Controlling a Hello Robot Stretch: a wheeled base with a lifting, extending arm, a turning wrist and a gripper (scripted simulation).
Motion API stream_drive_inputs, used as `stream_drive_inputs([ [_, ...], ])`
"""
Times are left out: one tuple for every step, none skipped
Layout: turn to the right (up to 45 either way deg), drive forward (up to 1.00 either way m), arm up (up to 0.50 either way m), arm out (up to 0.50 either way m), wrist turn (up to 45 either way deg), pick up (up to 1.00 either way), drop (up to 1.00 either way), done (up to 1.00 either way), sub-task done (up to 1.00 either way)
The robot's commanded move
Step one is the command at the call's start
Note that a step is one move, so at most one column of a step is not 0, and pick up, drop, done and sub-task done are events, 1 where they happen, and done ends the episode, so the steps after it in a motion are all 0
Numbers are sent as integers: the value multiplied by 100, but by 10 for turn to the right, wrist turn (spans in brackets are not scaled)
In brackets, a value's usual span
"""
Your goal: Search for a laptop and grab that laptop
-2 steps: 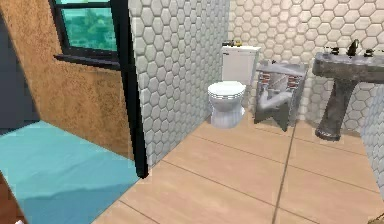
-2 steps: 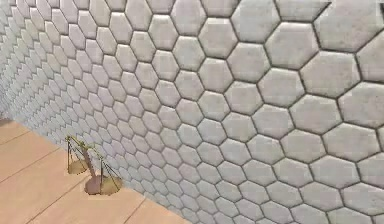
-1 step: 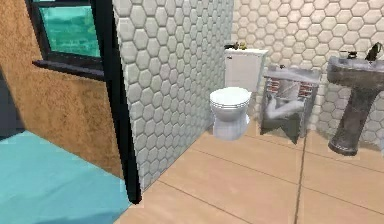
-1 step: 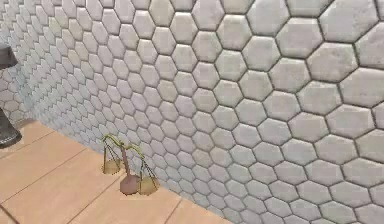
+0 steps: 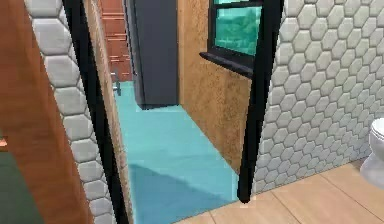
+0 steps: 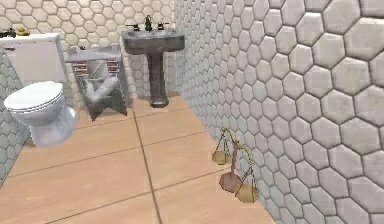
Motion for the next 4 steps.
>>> stream_drive_inputs([
  [0, 65, 0, 0, 0, 0, 0, 0, 0],
  [-90, 0, 0, 0, 0, 0, 0, 0, 0],
  [0, 100, 0, 0, 0, 0, 0, 0, 0],
  [-30, 0, 0, 0, 0, 0, 0, 0, 0],
])
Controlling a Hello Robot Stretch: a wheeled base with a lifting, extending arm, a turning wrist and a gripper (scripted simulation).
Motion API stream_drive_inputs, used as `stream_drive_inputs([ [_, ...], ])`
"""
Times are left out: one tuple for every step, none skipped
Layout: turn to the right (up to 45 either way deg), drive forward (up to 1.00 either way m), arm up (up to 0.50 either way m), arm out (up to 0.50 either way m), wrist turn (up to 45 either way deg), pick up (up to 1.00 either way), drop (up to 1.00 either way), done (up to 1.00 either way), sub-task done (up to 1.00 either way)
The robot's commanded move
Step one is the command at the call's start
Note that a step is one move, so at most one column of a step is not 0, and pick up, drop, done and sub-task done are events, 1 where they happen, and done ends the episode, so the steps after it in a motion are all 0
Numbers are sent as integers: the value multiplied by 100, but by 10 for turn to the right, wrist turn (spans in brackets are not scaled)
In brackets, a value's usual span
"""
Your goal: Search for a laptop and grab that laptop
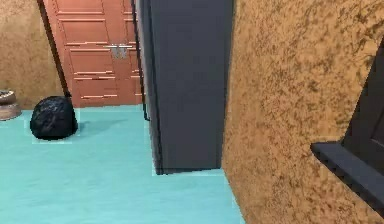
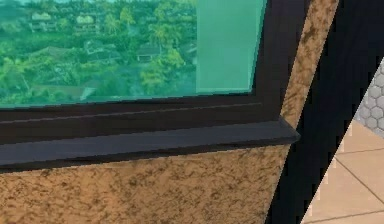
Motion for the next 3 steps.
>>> stream_drive_inputs([
  [0, 65, 0, 0, 0, 0, 0, 0, 0],
  [-450, 0, 0, 0, 0, 0, 0, 0, 0],
  [-120, 0, 0, 0, 0, 0, 0, 0, 0],
])
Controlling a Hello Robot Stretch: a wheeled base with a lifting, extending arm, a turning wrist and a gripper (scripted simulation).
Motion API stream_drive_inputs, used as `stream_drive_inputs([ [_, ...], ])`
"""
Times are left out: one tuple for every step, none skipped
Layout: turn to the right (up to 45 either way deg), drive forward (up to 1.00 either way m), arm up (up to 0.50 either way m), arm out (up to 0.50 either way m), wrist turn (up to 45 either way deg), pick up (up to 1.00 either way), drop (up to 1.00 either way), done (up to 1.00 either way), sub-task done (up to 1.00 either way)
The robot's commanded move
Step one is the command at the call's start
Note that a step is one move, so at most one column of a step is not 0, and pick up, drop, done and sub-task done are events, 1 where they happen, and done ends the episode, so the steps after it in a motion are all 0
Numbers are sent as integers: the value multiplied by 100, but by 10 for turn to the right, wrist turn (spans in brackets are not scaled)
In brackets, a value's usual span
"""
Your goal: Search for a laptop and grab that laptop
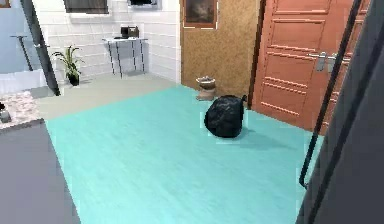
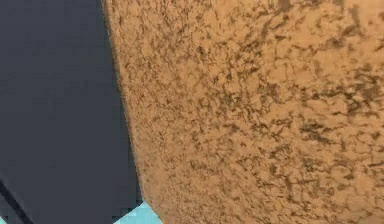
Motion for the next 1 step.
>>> stream_drive_inputs([
  [0, 100, 0, 0, 0, 0, 0, 0, 0],
])
